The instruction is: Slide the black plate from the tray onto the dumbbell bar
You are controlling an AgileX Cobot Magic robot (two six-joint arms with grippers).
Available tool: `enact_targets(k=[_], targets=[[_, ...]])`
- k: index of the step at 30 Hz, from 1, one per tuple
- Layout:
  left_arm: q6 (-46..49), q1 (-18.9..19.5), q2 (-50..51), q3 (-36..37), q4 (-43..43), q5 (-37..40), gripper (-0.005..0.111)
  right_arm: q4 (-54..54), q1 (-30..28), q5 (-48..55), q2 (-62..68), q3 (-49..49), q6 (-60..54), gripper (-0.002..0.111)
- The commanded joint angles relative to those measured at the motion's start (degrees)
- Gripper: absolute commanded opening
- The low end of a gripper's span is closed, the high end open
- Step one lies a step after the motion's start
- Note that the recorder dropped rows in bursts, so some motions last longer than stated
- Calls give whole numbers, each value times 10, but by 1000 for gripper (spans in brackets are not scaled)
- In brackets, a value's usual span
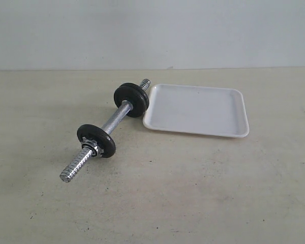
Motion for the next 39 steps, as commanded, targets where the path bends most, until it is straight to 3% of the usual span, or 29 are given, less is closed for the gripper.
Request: enact_targets(k=[1,6,11,16,22,27,33,39], targets=[[-13,0,-52,42,3,3,4,0,-2,-13,-59,0,3,4],[-13,0,-89,117,48,2,4,-35,-2,-9,-89,0,11,4],[-13,0,-117,195,112,-28,4,-167,-2,-10,-89,4,25,4],[-13,0,-145,277,152,-97,4,-217,-1,-62,-99,51,16,4],[-13,0,-190,370,199,-174,4,-188,-1,-195,-138,175,5,4],[-13,12,-241,433,206,-218,4,-96,-1,-319,-181,318,-51,4],[-17,54,-288,467,232,-201,4,81,-1,-396,-197,492,-133,4],[-96,112,-308,491,267,-186,4,425,-1,-402,-197,628,-426,4]])
